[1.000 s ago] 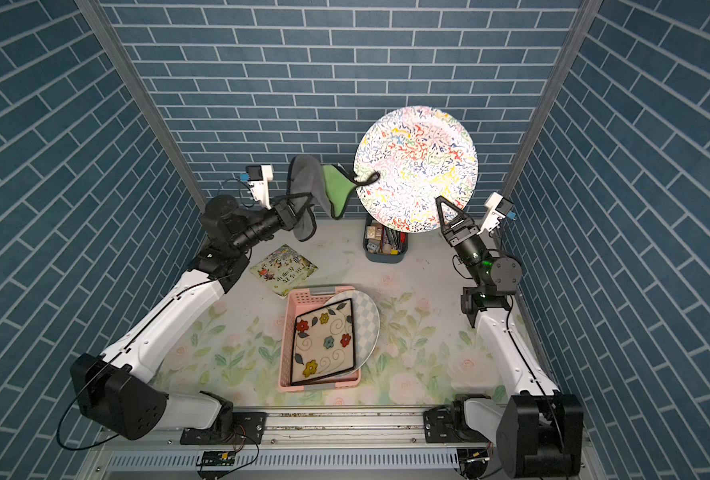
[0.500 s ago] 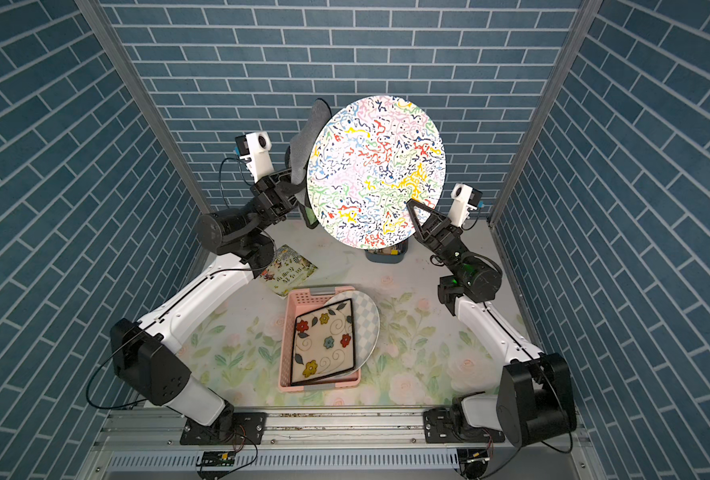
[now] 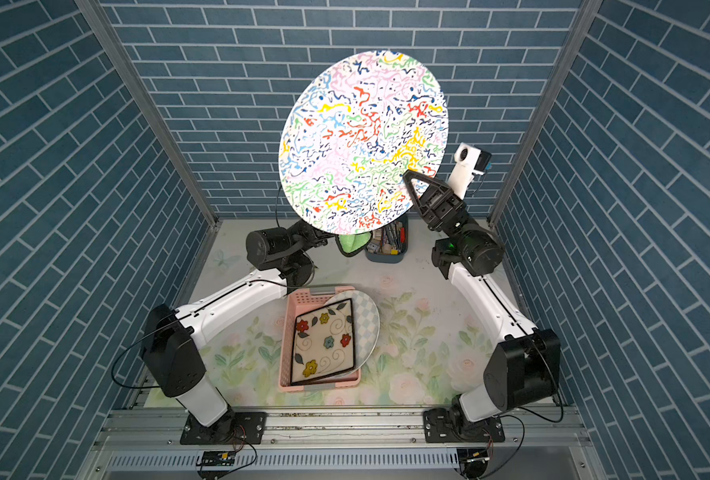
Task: Wipe the wet plate dry
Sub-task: Wipe the plate with towel.
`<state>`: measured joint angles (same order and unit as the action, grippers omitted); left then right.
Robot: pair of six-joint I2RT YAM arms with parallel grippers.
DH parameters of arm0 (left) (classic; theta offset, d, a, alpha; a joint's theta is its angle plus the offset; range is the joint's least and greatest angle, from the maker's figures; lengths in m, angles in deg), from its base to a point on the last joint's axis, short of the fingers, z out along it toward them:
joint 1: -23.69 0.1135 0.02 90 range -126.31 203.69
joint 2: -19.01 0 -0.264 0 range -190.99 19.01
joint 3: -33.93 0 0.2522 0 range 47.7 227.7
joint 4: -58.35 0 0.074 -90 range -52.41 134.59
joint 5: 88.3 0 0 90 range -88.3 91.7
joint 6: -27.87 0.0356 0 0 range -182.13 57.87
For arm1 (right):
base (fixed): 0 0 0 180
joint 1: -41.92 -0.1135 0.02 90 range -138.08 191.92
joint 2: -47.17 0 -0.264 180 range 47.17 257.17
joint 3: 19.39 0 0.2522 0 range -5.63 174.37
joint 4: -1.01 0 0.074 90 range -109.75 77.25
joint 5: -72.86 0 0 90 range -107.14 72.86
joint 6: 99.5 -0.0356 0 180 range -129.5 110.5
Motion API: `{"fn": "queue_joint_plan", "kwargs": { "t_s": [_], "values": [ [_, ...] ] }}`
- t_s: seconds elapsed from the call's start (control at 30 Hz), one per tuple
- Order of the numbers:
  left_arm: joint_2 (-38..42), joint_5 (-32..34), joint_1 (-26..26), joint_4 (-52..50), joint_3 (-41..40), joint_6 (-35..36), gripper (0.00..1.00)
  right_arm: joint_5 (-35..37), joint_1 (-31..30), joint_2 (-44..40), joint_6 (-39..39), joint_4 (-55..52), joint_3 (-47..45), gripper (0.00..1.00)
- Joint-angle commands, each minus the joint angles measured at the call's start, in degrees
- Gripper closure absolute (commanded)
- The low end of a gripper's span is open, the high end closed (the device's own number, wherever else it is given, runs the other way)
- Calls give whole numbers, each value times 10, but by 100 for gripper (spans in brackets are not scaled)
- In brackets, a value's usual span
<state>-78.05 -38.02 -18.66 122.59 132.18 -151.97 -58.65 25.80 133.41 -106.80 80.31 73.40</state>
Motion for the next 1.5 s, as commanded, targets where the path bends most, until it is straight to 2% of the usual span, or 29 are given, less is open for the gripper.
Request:
{"fn": "queue_joint_plan", "kwargs": {
  "t_s": [0.0, 0.1, 0.2, 0.33, 0.43, 0.57, 0.63, 0.73, 0.8, 0.9, 1.0, 1.1, 1.2, 1.3, 1.47],
  "values": [
    [40, -41, 9, 36, 32, 15, 100, 37, 32, -4, 33, -61, -9, 100],
    [33, -36, 44, 8, 104, 15, 100, 16, 20, -34, 43, -50, -84, 100],
    [11, -28, 64, -32, 184, 24, 100, 1, -16, -73, 80, -54, -163, 100],
    [-34, -15, 65, -45, 251, 20, 100, -4, -90, -90, 136, -87, -192, 100],
    [-46, -9, 50, -22, 236, 6, 100, 3, -108, -67, 139, -88, -167, 100],
    [-31, -34, 19, -18, 168, 17, 100, 17, -74, -37, 135, -110, -94, 100],
    [-7, -38, 24, -15, 126, 18, 100, 35, -41, -36, 124, -112, -84, 100],
    [32, -26, 58, -14, 93, 23, 100, 41, -7, -46, 108, -101, -107, 100],
    [48, -18, 79, -14, 96, 27, 100, 32, -31, -50, 115, -96, -134, 100],
    [36, -21, 81, -36, 132, 45, 100, 24, -101, -41, 133, -83, -159, 100],
    [3, -23, 60, -42, 165, 43, 100, 23, -146, -13, 131, -63, -141, 100],
    [-23, -31, 23, -42, 169, 45, 100, 30, -150, 22, 113, -57, -94, 100],
    [-26, -39, -12, -29, 129, 44, 100, 52, -127, 62, 89, -63, -19, 100],
    [18, -26, -16, -4, 20, 50, 100, 92, -88, 81, 59, -53, 18, 100],
    [145, 4, 15, -78, -145, 137, 100, 136, -14, 59, 59, -66, -9, 100]
  ]
}}
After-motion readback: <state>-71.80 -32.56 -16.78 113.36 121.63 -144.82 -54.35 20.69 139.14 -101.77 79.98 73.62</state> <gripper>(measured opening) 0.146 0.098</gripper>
